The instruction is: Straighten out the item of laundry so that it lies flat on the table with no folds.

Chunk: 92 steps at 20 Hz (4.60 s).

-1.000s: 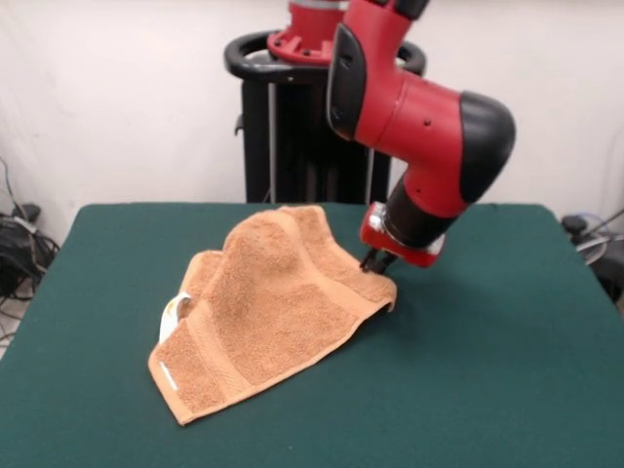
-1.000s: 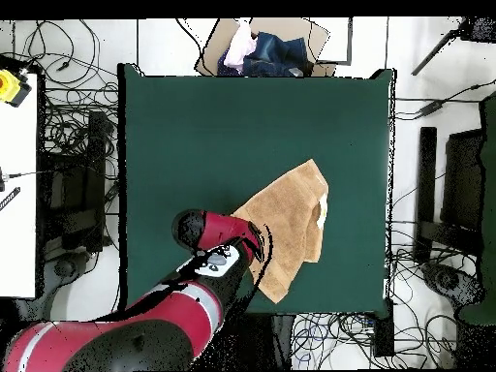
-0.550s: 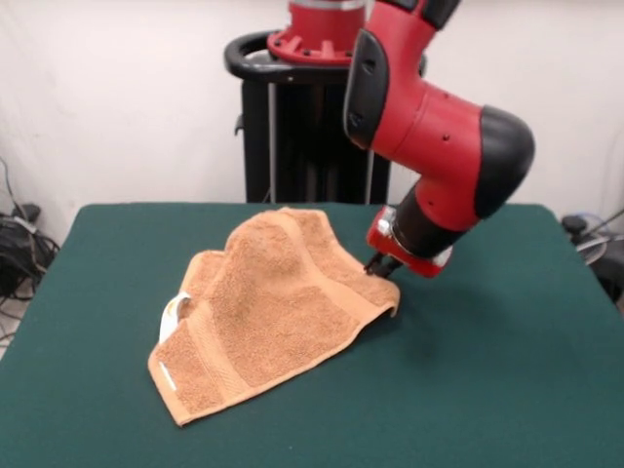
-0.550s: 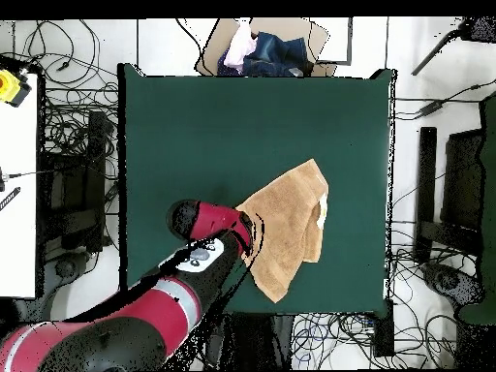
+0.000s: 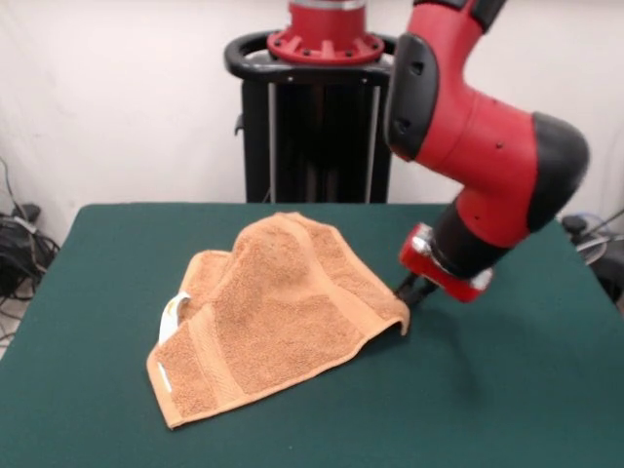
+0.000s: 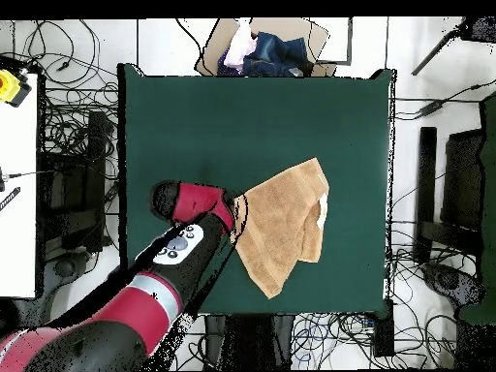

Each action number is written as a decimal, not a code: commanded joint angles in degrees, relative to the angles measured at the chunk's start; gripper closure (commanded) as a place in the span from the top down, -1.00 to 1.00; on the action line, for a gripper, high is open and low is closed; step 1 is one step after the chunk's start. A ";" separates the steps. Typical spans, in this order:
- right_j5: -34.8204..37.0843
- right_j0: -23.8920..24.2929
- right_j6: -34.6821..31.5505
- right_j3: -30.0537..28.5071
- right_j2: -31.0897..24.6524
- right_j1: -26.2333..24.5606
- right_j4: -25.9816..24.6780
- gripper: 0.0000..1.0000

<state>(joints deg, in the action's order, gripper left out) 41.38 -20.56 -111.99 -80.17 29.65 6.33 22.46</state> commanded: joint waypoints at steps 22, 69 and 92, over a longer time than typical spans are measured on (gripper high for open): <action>-4.23 -1.63 -14.65 9.22 -5.07 3.04 5.29 1.00; 10.52 -5.20 -26.14 19.22 18.60 -23.99 3.88 1.00; 1.15 -4.52 -22.31 16.00 13.28 -18.68 5.03 -1.00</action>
<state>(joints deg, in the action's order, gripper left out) 51.49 -27.13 -121.55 -64.27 52.85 -14.32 23.93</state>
